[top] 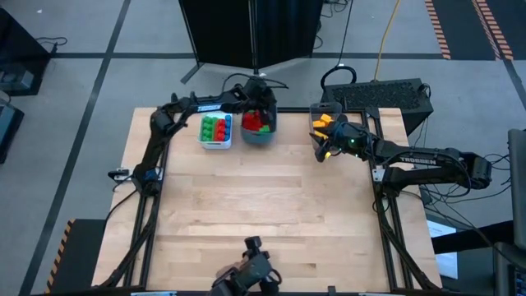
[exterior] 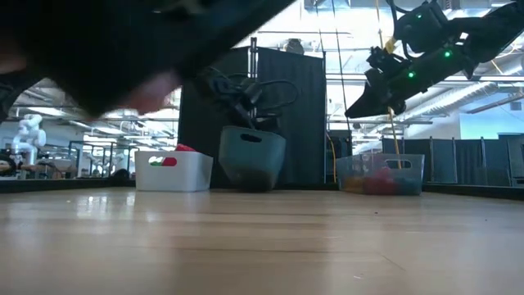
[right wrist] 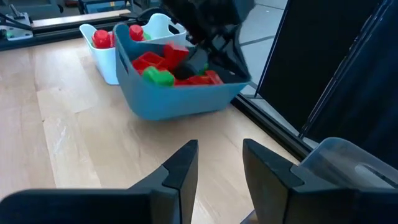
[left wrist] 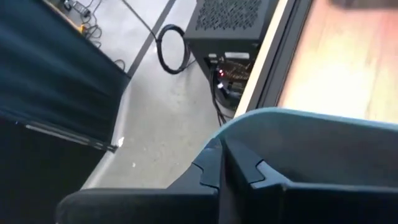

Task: Sort blocks by size
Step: Adjust the blue bin

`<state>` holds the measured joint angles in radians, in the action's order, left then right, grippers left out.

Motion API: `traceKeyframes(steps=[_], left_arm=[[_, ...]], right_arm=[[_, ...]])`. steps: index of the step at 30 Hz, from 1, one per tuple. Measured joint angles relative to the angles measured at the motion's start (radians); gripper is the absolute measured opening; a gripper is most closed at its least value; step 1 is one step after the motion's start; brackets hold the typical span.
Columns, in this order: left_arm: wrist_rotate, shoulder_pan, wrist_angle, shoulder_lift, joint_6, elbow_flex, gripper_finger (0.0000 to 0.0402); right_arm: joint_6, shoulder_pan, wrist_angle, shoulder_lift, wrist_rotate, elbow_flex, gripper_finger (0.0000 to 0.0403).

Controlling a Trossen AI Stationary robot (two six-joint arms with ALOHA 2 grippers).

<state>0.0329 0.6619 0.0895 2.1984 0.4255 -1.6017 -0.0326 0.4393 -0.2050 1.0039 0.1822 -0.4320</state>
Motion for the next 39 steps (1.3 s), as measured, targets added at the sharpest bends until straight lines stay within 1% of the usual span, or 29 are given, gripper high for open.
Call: traceKeyframes(steps=[4, 8, 15, 19, 22, 24, 26, 28, 30, 32, 35, 37, 39], left_arm=[[0.027, -0.019, 0.072, 0.031, 0.000, -0.117, 0.0003], [0.039, -0.015, 0.114, 0.030, -0.001, -0.191, 0.0003], [0.030, -0.019, 0.160, 0.030, 0.001, -0.255, 0.0003], [0.002, -0.039, 0.303, 0.024, 0.012, -0.273, 0.0003], [-0.007, -0.066, 0.436, -0.002, 0.026, -0.273, 0.0003], [-0.050, -0.083, 0.521, -0.032, 0.025, -0.272, 0.0003], [-0.110, -0.104, 0.568, -0.068, 0.003, -0.272, 0.0003], [-0.148, -0.137, 0.585, -0.111, -0.010, -0.257, 0.0003], [-0.157, -0.189, 0.585, -0.153, -0.020, -0.238, 0.0002], [-0.164, -0.247, 0.586, -0.181, -0.028, -0.221, 0.0001], [-0.163, -0.343, 0.570, -0.188, -0.054, -0.193, 0.0000], [-0.150, -0.411, 0.505, -0.177, -0.085, -0.141, 0.0000], [-0.105, -0.476, 0.413, -0.165, -0.115, -0.077, 0.0000]], right_arm=[[0.000, 0.000, 0.017, 0.000, 0.000, 0.000, 0.0112], [0.005, 0.000, 0.022, 0.000, 0.000, 0.000, 0.0112], [-0.007, -0.001, 0.025, 0.000, 0.000, 0.000, 0.0112], [-0.050, -0.017, 0.059, 0.000, -0.010, 0.000, 0.0111], [-0.092, -0.039, 0.080, 0.022, -0.069, 0.000, 0.0109], [-0.104, -0.067, 0.082, 0.049, -0.079, 0.000, 0.0100], [-0.106, -0.090, 0.082, 0.073, -0.065, 0.000, 0.0088], [-0.106, -0.112, 0.082, 0.089, -0.021, 0.000, 0.0075], [-0.106, -0.127, 0.083, 0.093, 0.021, 0.000, 0.0063], [-0.106, -0.135, 0.079, 0.091, 0.032, 0.000, 0.0054], [-0.105, -0.143, 0.078, 0.069, 0.033, 0.000, 0.0046], [-0.106, -0.148, 0.100, 0.045, 0.032, 0.000, 0.0043], [-0.106, -0.153, 0.137, 0.014, 0.032, 0.000, 0.0043]])
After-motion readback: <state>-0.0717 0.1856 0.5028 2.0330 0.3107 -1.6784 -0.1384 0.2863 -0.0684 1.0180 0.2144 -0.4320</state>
